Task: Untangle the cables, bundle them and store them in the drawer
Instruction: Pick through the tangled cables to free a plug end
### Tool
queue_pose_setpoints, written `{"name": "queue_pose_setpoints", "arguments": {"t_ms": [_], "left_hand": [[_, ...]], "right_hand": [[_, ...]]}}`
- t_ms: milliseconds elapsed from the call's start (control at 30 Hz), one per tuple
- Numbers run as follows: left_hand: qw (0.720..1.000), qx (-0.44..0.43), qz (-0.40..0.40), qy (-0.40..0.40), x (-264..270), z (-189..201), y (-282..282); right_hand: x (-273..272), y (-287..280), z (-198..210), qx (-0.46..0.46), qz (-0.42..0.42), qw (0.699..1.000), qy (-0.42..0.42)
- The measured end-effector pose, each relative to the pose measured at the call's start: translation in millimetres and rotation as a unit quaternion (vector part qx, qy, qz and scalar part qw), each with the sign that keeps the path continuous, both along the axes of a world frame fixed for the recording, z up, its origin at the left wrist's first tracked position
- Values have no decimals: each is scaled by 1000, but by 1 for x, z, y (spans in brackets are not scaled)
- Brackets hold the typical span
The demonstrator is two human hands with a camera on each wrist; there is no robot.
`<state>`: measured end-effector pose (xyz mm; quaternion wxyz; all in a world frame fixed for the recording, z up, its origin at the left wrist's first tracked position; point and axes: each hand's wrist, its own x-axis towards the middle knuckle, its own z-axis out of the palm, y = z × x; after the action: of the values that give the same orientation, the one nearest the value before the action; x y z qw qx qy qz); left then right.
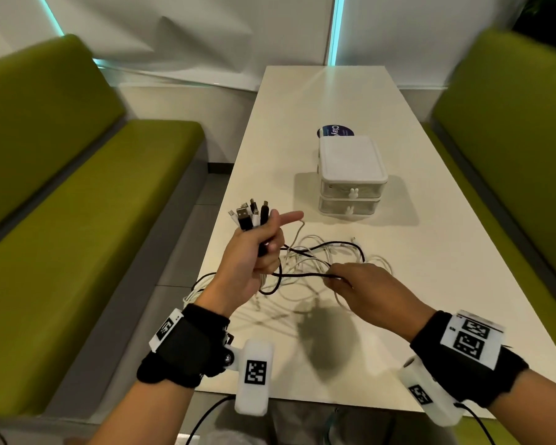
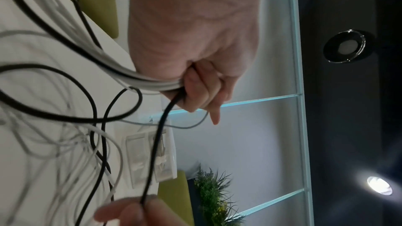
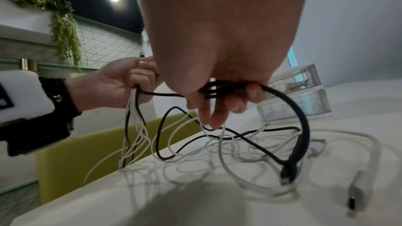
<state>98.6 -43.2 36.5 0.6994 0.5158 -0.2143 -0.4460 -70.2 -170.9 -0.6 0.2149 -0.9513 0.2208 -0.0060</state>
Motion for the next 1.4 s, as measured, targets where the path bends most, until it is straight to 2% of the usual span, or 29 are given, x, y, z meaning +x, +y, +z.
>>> {"name": "queue_pose_setpoints", "arguments": {"t_ms": [100,267,400,467,567,667,767,867,933,1000,1067,1133,1200,1300,1400], "left_hand": [[1000,2,-9,-20,-2,0,2],[999,-23,18,-12,-1,1,0],[999,-13,43,-25,1,3,2],[998,-22,61,-17,2,4,3],[998,-14,50,-48,-1,3,1],[991,36,-19,-131,-16,-3,-4],[969,72,-59,-229,-35,-13,-8],[923,95,-52,-369,-45,-27,-11],[897,111,-75,-422,-49,-35,-13],[875,152,-124,-443,-53,-35,-14],[878,164,-148,-424,-57,-32,-15],[900,137,-132,-392,-53,-29,-14],[932,110,-58,-341,-42,-23,-14],[975,67,102,-185,-18,-10,-11],[970,29,204,-127,2,-1,-2]], "right_hand": [[-3,-1,4,18,-59,998,16],[-1,2,14,-21,-139,987,71],[-13,-20,12,7,-187,978,92],[-24,-34,12,46,-206,975,75],[-32,-43,15,99,-198,975,20],[-23,-31,20,120,-127,984,-30],[-10,-15,20,106,-59,988,-98],[-2,-6,19,94,-97,981,-140],[2,-3,18,107,-121,974,-158],[5,0,16,109,-119,973,-167],[8,3,15,119,-105,972,-171],[7,2,15,126,-83,974,-167],[3,-2,15,140,-76,976,-152],[-7,-11,7,176,-85,972,-130],[-11,-15,2,171,-74,974,-126]]}}
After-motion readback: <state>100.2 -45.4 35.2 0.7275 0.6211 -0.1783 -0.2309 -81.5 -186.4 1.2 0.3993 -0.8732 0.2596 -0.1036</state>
